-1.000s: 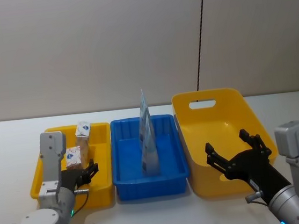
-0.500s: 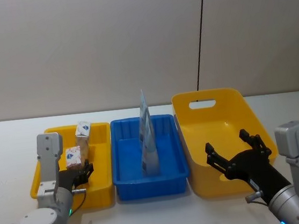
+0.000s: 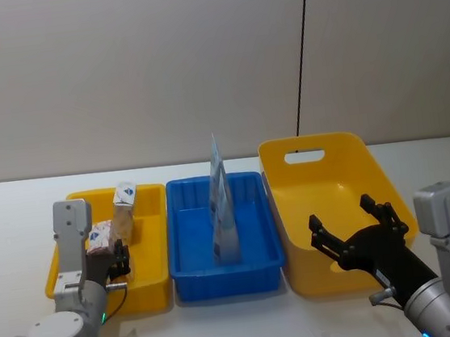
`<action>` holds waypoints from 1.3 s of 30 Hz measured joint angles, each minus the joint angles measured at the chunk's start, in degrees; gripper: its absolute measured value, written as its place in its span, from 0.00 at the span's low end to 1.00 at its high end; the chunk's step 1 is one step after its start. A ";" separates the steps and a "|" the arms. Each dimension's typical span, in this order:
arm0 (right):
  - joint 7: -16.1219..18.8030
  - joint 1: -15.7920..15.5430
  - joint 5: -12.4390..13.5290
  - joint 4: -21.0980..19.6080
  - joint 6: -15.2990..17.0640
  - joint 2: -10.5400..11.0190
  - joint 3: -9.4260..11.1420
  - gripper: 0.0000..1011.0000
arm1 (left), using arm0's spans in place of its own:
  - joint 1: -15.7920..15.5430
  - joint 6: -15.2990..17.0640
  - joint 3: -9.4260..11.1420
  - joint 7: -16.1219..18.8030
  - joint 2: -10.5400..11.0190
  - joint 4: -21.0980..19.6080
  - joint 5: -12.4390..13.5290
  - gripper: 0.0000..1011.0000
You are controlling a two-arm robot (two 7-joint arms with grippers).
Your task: Bimanual collaborative sorting of washing and personal care products
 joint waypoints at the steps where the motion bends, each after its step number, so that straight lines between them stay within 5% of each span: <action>1: 0.00 0.00 0.00 0.00 0.00 0.00 0.00 0.99 | 0.04 0.00 -0.02 0.00 0.01 -0.05 0.05 0.44; 11: 0.00 0.00 0.00 0.00 0.00 0.00 0.00 0.99 | 1.45 0.13 -0.11 0.22 0.68 -3.09 1.27 0.39; 20: 0.00 0.00 0.00 0.00 0.00 0.00 0.00 0.99 | 3.87 0.35 0.79 -1.78 3.68 -10.77 3.00 0.38; 39: 0.00 0.00 0.00 0.00 0.00 0.00 0.00 0.99 | 7.25 2.09 2.24 -14.52 13.53 -28.83 3.89 0.38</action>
